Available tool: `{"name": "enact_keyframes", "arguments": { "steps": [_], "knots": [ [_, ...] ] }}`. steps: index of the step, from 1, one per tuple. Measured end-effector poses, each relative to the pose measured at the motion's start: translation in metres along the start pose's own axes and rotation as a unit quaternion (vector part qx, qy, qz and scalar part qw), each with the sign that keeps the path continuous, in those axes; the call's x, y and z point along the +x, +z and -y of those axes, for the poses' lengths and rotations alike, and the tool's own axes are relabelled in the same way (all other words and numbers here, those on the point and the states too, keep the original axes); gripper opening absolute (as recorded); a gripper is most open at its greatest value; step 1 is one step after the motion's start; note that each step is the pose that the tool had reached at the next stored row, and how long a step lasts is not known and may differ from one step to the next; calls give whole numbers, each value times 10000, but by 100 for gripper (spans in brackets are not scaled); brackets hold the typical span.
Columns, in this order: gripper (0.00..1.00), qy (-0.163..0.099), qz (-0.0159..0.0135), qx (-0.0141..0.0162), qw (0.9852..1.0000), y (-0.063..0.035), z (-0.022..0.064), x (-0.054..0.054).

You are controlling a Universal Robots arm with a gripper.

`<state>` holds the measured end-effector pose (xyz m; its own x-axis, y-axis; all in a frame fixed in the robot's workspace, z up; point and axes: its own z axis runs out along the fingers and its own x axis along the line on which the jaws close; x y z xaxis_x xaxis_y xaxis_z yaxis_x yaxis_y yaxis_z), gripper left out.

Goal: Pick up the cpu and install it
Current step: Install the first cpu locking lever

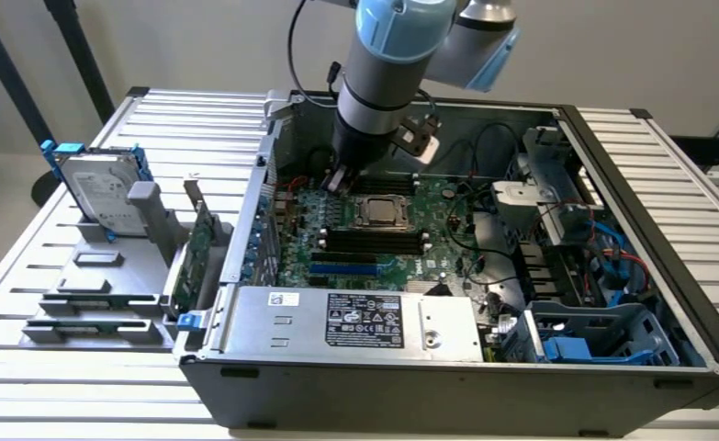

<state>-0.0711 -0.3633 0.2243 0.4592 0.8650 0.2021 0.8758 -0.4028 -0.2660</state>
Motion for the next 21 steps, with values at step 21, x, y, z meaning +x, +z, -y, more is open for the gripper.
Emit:
{"name": "enact_keyframes", "arguments": {
  "steps": [21],
  "knots": [
    [11,-1137,-161,171,9932,-26,7,7]
  ]
}}
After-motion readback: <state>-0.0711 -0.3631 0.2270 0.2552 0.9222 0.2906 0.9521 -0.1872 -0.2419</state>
